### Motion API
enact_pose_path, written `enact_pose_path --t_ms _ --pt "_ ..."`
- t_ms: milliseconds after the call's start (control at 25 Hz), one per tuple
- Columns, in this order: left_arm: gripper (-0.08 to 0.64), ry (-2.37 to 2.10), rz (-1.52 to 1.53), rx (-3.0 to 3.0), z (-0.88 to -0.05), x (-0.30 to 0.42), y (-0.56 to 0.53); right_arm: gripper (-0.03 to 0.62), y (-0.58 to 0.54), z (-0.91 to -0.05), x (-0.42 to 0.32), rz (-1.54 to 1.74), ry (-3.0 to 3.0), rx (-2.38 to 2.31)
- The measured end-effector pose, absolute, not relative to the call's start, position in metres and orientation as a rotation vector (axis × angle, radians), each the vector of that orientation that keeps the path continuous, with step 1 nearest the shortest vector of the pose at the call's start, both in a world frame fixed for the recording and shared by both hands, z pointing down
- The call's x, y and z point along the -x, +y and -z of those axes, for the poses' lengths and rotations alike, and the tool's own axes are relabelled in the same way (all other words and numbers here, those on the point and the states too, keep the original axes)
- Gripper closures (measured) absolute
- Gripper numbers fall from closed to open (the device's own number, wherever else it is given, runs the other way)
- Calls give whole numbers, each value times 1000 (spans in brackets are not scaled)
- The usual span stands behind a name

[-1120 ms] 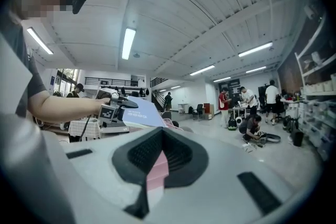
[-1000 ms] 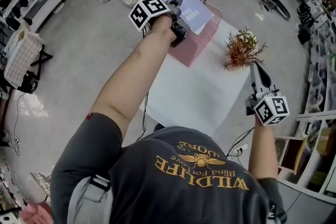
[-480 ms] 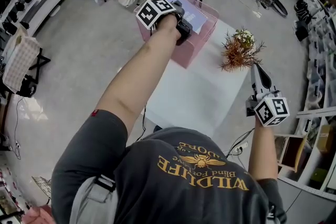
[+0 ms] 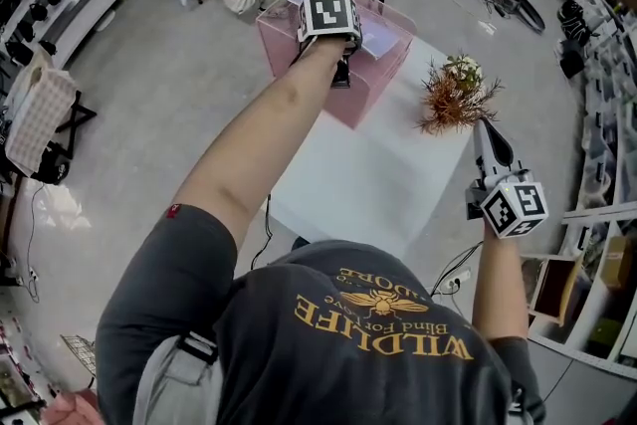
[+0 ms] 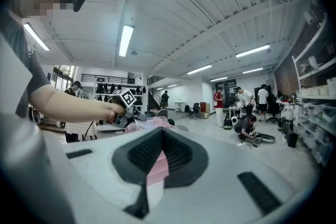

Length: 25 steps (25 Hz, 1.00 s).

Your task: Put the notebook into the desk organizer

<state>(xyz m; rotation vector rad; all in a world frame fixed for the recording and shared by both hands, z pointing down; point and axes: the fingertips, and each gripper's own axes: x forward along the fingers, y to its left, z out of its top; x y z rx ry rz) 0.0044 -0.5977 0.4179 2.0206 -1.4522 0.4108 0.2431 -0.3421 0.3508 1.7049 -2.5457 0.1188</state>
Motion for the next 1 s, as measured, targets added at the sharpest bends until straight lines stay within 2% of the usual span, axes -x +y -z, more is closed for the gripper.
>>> enact_pose_path --t_ms 40,120,320,440,600,800,1000 --pt "231 -1445 -477 -2039 -422 -6 -596 592 -342 -351 -243 -118 -2545 -1704" --pt "216 -1421 -623 -2085 -430 -10 -593 592 -341 -351 -244 -117 -2542 -1705" --pt "196 -1389 -1105 -2213 -448 -4 -589 592 -339 -350 -241 -115 -2538 -1702" --pt "195 -1394 -1249 -2237 -450 0 -588 592 -337 -351 -238 -115 -2530 -1701" --pt "192 -1415 -1255 -2234 -449 -2 -592 592 -338 -353 -238 -123 -2523 -1706" --pt "140 -1396 -1029 -2219 -435 -1 -591 592 -336 -352 -241 -125 -2513 -1716" --pt "138 -1337 -943 -2193 -435 1 -583 592 -335 -353 -247 -131 -2509 -1722"
